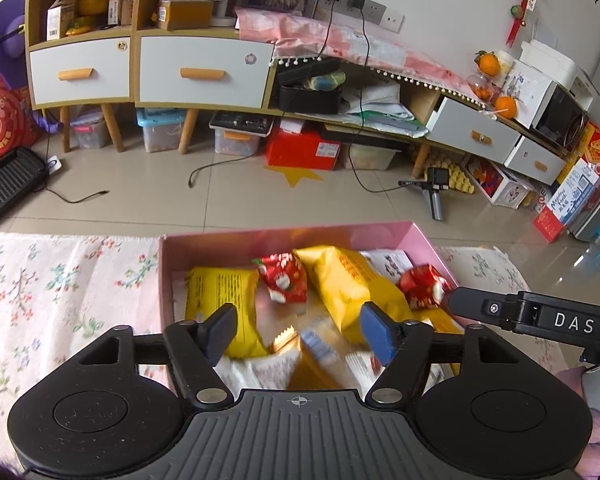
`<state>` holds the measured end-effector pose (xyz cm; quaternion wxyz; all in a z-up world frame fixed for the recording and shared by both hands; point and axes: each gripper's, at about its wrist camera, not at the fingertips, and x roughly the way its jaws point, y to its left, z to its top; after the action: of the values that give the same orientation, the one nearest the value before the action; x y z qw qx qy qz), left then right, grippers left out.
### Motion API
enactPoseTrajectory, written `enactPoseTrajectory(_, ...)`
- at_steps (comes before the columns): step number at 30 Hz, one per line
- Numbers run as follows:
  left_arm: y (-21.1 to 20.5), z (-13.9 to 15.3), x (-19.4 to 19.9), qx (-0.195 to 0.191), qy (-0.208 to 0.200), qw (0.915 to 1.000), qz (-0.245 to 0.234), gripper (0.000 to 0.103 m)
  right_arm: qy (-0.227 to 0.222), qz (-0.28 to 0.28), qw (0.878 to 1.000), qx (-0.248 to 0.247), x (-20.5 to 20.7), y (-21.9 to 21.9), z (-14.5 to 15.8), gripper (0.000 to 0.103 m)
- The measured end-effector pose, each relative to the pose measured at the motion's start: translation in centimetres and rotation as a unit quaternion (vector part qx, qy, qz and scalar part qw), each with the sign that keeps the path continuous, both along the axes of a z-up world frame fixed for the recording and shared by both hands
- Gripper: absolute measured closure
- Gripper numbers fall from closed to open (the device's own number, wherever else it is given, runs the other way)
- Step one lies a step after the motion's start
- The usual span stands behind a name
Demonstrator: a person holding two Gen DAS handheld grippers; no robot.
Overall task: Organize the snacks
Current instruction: 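Withdraw both open tools from the box over the remaining snacks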
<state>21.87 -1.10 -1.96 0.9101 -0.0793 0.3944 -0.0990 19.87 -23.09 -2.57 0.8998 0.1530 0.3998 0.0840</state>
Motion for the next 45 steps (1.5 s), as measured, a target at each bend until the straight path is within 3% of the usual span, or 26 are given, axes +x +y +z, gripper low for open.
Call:
enactPoseTrajectory(9, 0.1, 1.9, -4.6, 0.02, -0.006, 0.9997, -0.008, 0.014, -0.008, 0.014, 1.0, -0.024, -3.0, 0.0, 1.3, 0.022)
enactPoseTrajectory(24, 1.0, 3.9, -12.8, 0.031, -0.005, 0.9995, -0.009, 0.002, -0.035, 0.04, 0.997, -0.062, -9.3, 0.9, 3.5, 0.006)
enactPoseTrajectory(45, 4.7, 0.3, -17.8, 0.019, 0.011, 0.9995, 0.023, 0.0, -0.051, 0.047, 0.994, -0.082, -14.0, 2.0, 1.5, 0.0)
